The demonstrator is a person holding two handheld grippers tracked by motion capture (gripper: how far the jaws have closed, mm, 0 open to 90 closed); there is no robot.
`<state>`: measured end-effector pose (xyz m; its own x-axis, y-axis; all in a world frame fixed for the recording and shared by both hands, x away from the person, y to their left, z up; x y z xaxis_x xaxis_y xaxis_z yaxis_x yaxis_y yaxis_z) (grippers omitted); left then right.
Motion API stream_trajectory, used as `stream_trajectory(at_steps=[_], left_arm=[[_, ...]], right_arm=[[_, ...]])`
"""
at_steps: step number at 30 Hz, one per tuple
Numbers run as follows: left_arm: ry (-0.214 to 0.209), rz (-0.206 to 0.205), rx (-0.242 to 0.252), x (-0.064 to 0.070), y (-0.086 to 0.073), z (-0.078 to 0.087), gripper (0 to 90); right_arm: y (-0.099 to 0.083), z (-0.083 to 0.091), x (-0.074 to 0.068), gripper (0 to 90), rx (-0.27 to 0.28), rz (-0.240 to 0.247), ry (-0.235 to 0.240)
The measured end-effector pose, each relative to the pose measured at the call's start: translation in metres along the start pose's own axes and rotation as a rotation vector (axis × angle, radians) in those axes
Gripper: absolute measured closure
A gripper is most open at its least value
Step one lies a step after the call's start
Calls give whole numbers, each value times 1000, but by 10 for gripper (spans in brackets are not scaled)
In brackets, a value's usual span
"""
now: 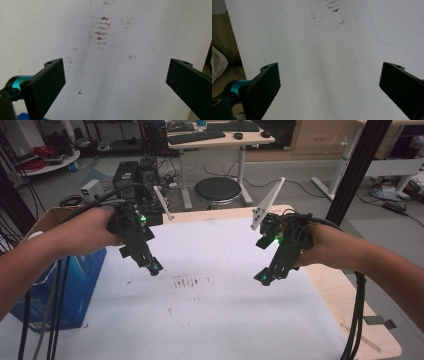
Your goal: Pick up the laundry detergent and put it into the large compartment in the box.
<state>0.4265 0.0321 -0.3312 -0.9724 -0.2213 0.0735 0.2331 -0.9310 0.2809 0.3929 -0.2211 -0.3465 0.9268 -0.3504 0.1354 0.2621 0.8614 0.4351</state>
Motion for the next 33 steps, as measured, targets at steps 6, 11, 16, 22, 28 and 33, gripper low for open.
stream_trajectory(at_steps=[6, 11, 16, 22, 28, 33], left_arm=[[-16, -5, -17, -4, -2, -8, 23], [-26, 0, -18, -5, -3, -9, 23], [-24, 1, -17, -6, -4, -9, 23], [-24, 3, -19, -5, -4, -9, 23], [-18, 3, -22, -4, -3, -9, 23], [-13, 40, -16, -6, -5, -7, 23]], right_arm=[[2, -5, 2, 25, -5, 3, 6], [2, -6, 3, 26, -16, -1, 10], [3, -8, 2, 26, -22, 6, 18], [3, -9, 2, 25, -23, 6, 21], [4, -9, 2, 25, -16, 12, 20], [4, -9, 1, 25, -10, 11, 18]])
Point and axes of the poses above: each handheld gripper's, and its own axes: z roughly backward along the jaws, y roughly out of its top, x roughly to its right, the point moved 6 cm from there along -z, roughly forward along the jaws, and after that the axes turned 7 degrees about -y, right-handed, at the moved point
